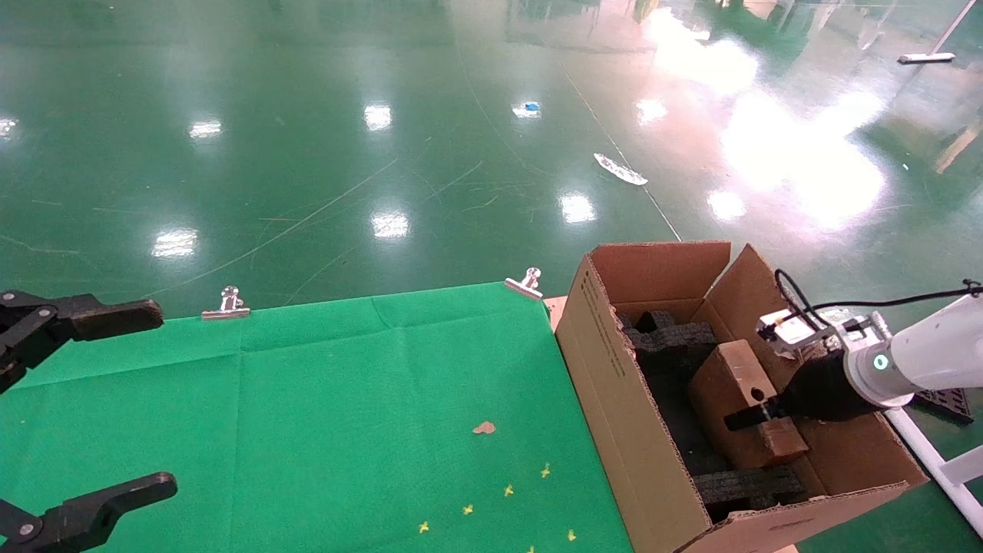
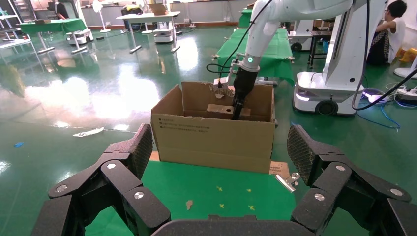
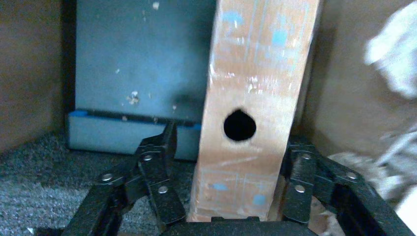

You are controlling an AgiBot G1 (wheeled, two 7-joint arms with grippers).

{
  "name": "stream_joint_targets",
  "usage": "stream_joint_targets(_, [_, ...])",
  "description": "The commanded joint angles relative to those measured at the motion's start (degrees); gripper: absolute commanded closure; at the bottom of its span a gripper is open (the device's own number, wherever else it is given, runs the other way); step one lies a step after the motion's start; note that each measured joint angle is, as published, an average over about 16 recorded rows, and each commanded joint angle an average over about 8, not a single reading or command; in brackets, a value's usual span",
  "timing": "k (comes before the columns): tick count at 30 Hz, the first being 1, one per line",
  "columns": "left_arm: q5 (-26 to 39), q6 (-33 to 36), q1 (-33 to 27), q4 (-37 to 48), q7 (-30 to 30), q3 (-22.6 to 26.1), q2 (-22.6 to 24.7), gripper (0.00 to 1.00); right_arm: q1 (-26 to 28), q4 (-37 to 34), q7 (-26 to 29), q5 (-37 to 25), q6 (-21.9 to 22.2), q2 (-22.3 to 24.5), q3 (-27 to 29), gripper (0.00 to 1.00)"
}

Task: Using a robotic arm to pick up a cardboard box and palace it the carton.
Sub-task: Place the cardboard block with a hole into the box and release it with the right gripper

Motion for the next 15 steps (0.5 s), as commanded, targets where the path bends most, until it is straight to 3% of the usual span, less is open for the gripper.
stream_joint_targets(1, [0.0, 0.0, 0.0, 0.0, 0.0, 0.0, 0.0, 0.0, 0.6, -0.2, -0.3, 0.0, -0.1, 0.1, 0.0, 0.0])
stream_joint_targets(15, [0.0, 0.0, 0.0, 0.0, 0.0, 0.0, 0.0, 0.0, 11.0, 1.5, -5.9, 1.4, -2.2, 2.7, 1.4, 0.0])
